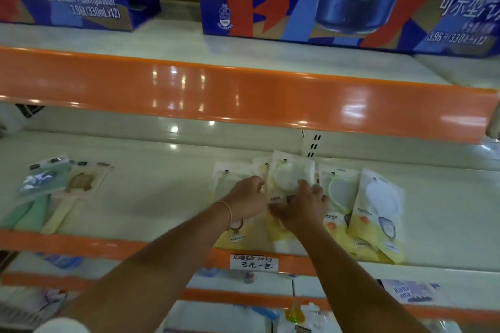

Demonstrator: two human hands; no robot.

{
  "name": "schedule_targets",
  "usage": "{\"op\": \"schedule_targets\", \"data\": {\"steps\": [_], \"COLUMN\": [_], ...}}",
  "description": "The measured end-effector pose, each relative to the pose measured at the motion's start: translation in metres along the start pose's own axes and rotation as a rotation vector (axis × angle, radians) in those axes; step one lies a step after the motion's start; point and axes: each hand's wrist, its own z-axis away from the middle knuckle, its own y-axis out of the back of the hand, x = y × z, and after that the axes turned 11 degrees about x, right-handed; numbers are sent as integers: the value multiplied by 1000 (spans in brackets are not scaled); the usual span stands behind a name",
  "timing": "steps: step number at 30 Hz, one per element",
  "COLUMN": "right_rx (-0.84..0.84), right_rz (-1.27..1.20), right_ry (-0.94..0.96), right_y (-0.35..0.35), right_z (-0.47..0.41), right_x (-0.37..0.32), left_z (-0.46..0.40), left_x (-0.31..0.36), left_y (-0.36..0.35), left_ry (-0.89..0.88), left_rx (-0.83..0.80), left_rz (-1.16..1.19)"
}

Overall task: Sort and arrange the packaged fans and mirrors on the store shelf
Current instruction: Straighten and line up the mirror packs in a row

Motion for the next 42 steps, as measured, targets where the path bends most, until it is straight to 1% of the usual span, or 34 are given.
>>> {"op": "schedule_targets", "data": {"steps": [5, 10, 16, 18, 20, 23, 28, 30, 32, 34, 36, 40, 42], "right_rx": [-35, 0, 79, 102, 98, 56, -40, -86, -136, -165, -163, -107, -98], "right_rz": [-158, -324, -399, -411, -432, -486, -516, -548, -576, -575, -511, -206, -109], "right_ry": [-61, -100, -93, -68, -62, -66, -59, -84, -102, -93, -51, 38, 59], "right_y": [9, 24, 29, 27, 25, 16, -10, -19, -26, -32, -36, -39, -39], "right_z": [-9, -8, -2, 2, 7, 15, 31, 38, 45, 51, 54, 54, 55], "right_x": [15, 28, 27, 21, 10, -12, -52, -65, -74, -81, -83, -80, -79], "left_z": [-6, -15, -19, -21, -26, -31, -23, -19, -13, -12, -13, -12, -10], "left_x": [7, 16, 6, -1, -13, -31, -48, -57, -64, -73, -82, -87, -86], "left_y": [-8, -10, -9, -3, 5, 25, 60, 67, 74, 79, 81, 79, 77], "left_ry": [71, 118, 163, 189, 240, 296, 410, 480, 538, 540, 502, 411, 357], "left_rx": [-18, -5, -27, 18, 98, 197, 248, 210, 124, 77, 80, 104, 115], "left_rz": [50, 143, 273, 338, 407, 487, 513, 526, 600, 610, 549, 322, 205]}}
